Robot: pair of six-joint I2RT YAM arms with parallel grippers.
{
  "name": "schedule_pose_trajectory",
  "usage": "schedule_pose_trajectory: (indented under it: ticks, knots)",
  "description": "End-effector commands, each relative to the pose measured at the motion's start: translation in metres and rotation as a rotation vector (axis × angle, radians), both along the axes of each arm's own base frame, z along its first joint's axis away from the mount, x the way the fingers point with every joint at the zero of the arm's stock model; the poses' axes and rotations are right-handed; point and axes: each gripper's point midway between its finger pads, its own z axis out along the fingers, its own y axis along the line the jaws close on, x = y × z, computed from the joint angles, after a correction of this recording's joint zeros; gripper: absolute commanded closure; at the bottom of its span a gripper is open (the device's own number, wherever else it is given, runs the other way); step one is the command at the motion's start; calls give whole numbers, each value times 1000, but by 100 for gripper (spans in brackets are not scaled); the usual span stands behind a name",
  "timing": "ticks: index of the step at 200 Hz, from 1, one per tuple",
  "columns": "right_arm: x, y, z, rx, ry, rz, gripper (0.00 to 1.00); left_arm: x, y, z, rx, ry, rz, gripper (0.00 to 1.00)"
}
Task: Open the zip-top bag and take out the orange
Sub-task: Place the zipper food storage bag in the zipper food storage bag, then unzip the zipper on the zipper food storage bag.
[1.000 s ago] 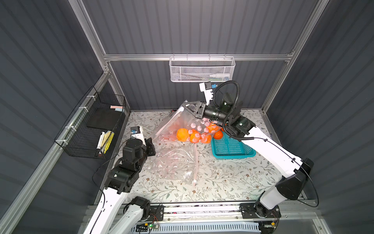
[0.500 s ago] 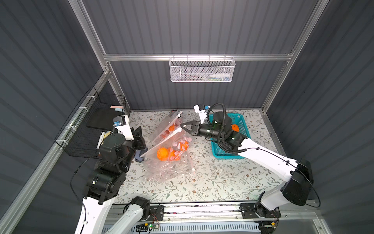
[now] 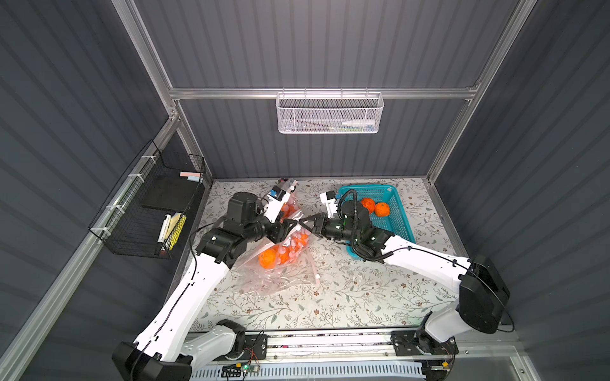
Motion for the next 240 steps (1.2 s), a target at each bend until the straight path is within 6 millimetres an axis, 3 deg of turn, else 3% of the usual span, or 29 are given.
schedule_pose_trajectory:
  ticks: [1, 25, 67, 98, 125, 157, 174, 196, 216, 240]
  knots:
    - [9, -8, 34, 84, 11, -78, 100, -12, -18, 9, 90, -132, -118, 40]
    - [9, -10, 41, 92, 25, -86, 100, -18, -16, -2, 179, -181, -109, 40]
    - [9, -4, 44, 123, 72, -66, 100, -9, 11, -20, 342, -281, 19, 43]
    - [5, 0, 42, 126, 93, -33, 100, 0, 33, -10, 419, -369, 150, 48]
    - [4, 0, 40, 130, 105, -32, 100, 2, 40, -3, 424, -419, 197, 59]
    - [3, -1, 44, 122, 91, -26, 100, 1, 41, 3, 394, -431, 212, 89]
    - [8, -7, 47, 105, 64, -32, 89, -1, 35, 0, 382, -417, 178, 91]
    - [17, -20, 64, 101, -40, 22, 61, -2, 31, -5, 375, -397, 155, 93]
    - [13, -34, 83, 36, -305, 143, 40, -4, 27, -9, 375, -376, 127, 93]
    - [-8, -44, 70, -163, -689, 307, 31, -10, 13, -21, 379, -345, 29, 88]
